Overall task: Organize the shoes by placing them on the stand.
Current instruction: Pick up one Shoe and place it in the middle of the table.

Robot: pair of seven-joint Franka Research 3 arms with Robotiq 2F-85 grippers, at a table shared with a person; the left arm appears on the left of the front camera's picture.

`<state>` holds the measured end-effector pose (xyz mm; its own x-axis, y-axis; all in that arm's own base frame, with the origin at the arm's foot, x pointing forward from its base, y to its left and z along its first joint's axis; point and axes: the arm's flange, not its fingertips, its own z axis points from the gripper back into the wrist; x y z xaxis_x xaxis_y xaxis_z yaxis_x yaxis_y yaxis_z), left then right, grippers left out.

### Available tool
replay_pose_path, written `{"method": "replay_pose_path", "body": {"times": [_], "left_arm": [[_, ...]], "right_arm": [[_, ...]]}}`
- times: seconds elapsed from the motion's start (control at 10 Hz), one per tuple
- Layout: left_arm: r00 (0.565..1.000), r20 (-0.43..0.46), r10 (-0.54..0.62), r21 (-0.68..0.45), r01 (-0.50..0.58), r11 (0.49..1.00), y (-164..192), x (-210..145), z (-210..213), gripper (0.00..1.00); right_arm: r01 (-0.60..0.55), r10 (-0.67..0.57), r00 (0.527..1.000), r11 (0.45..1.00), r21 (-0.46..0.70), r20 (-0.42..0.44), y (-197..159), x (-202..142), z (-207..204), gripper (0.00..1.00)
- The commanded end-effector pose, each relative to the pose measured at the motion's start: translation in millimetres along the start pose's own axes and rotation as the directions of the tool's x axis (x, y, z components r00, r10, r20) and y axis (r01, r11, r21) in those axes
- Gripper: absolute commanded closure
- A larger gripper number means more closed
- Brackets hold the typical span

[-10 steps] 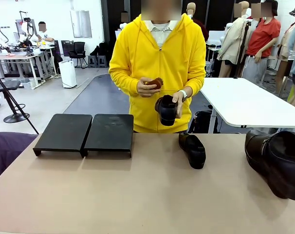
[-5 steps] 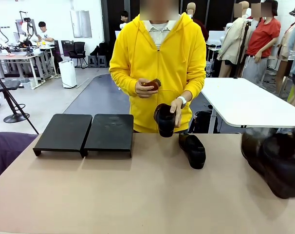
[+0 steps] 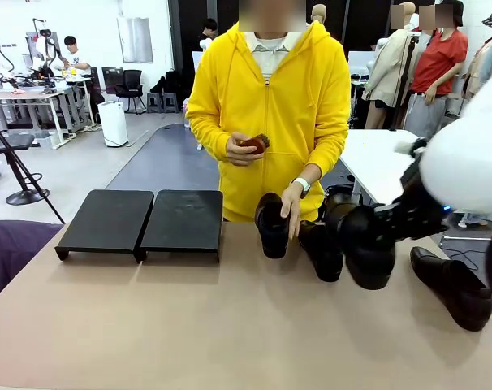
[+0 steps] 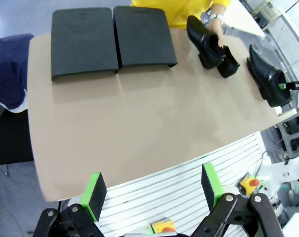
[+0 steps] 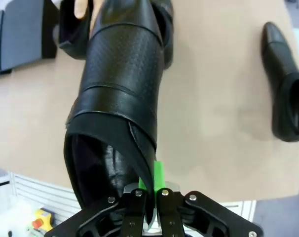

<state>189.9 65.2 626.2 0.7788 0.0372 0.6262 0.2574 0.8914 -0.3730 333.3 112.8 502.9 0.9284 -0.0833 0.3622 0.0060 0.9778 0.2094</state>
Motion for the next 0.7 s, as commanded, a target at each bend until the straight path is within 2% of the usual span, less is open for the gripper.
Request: {"method": "replay_pose_path", "body": {"times": [0.0,0.2,0.3,0.5,0.6], "left_arm": [[1.000,0.001,-0.008,-0.017,0.008,1.000,1,-1,1,0.00],[1.000,0.001,-0.008,-0.017,0.008,1.000,1,-1,1,0.00],[1.000,0.001,-0.008,-0.017,0.008,1.000,1,-1,1,0.00],[1.000,0.001,-0.008,-0.017,0.008,1.000,1,-1,1,0.00],[1.000,0.001,-0.008,-0.017,0.008,1.000,1,-1,1,0.00]], "right_arm": [[0.108,-0.106,0.993,0.994,-0.032,0.042,-46,-9,46,1.00],[0.267,-0.249,0.956,0.958,-0.105,0.156,-122,-28,111,1.00],[0.324,-0.300,0.935,0.939,-0.113,0.188,-144,-40,128,1.00],[0.364,-0.343,0.919,0.928,-0.081,0.194,-162,-54,135,1.00],[0.341,-0.324,0.929,0.937,-0.072,0.180,-157,-55,129,1.00]]}}
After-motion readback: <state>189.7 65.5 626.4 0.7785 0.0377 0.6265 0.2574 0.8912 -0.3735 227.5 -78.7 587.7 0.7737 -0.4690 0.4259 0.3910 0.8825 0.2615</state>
